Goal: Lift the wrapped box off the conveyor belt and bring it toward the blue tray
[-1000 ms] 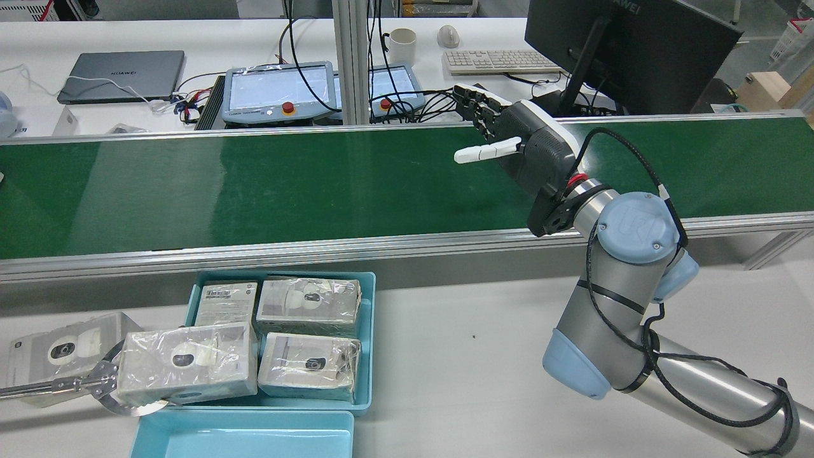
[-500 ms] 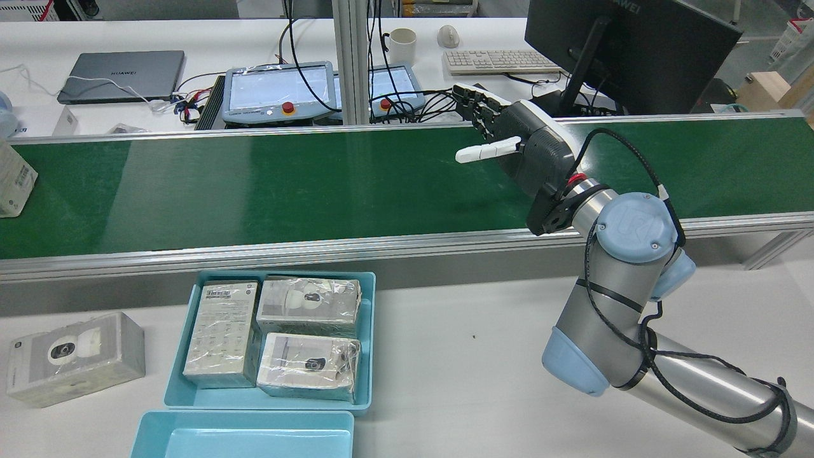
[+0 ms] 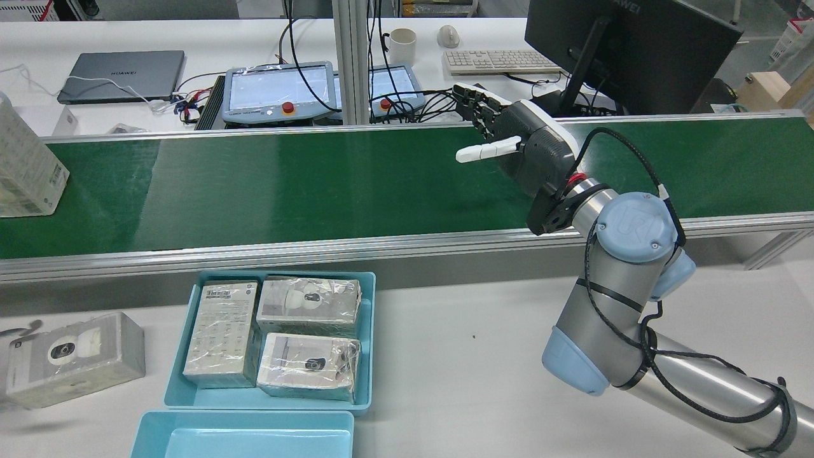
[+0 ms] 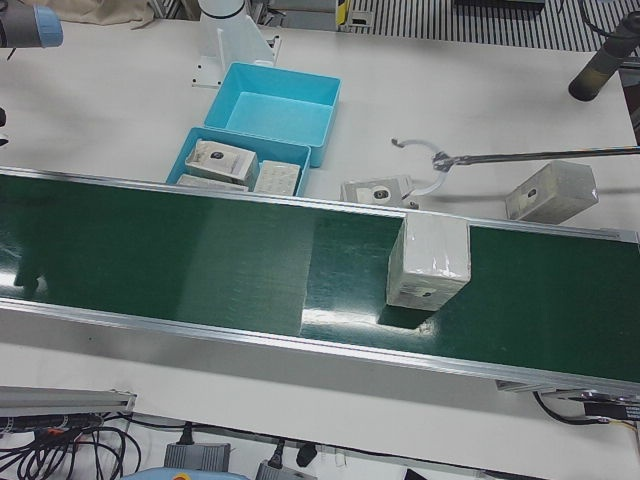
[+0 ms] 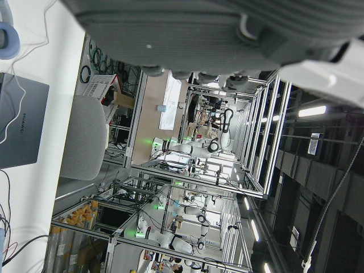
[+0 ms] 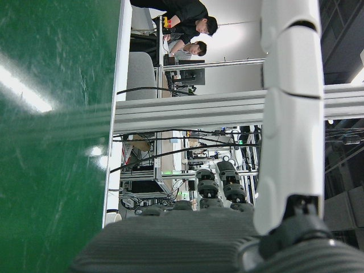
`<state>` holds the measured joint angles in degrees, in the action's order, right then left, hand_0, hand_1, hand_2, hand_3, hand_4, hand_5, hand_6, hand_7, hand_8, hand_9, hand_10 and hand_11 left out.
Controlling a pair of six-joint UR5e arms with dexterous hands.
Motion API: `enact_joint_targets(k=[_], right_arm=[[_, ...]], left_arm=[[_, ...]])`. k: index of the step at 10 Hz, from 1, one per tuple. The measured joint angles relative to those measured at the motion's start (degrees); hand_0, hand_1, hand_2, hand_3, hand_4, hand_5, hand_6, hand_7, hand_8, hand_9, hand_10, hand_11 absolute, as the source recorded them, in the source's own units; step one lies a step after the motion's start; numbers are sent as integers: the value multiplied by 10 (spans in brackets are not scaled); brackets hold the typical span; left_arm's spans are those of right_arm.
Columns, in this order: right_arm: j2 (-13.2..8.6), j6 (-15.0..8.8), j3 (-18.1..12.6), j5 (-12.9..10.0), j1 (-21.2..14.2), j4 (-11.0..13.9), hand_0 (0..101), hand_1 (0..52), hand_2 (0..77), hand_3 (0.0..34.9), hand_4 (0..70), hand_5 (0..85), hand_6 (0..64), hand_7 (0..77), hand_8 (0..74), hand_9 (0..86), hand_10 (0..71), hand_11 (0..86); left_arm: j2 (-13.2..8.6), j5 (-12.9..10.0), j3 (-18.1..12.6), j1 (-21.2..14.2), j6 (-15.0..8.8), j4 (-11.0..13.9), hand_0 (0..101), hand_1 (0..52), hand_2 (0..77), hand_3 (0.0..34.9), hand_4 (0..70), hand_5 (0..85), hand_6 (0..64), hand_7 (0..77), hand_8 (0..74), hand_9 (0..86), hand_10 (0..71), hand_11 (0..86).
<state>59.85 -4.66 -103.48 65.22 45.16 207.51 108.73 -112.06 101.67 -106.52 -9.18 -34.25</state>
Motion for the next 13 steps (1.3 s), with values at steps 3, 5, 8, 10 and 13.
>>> enact_joint_targets(k=[3,5,8,10,13], right_arm=[[0,1,0,0,1,-4,486,158,98,0,60,120,16,16,0,22,0,5],[0,1,-1,0,1,-5,485,169,98,0,60,120,16,16,0,22,0,5],[0,0,-1,0,0,-5,486,175,98,0,76,131,16,16,0,27,0,5],[1,-1,0,0,0,-5,487,175,98,0,76,131,16,16,0,22,0,5],[1,-2,2,0,0,-7,470,87,16,0,60,120,16,16,0,22,0,5]], left_arm=[[0,0,0,0,0,0,0,0,11,0,0,11,5,5,5,0,5,5],[0,0,0,0,0,0,0,0,11,0,0,11,5,5,5,0,5,5],[0,0,0,0,0,0,0,0,5,0,0,11,5,5,5,5,5,5],[0,0,0,0,0,0,0,0,11,0,0,11,5,5,5,5,5,5],[0,0,0,0,0,0,0,0,5,0,0,11,5,5,5,0,0,5]])
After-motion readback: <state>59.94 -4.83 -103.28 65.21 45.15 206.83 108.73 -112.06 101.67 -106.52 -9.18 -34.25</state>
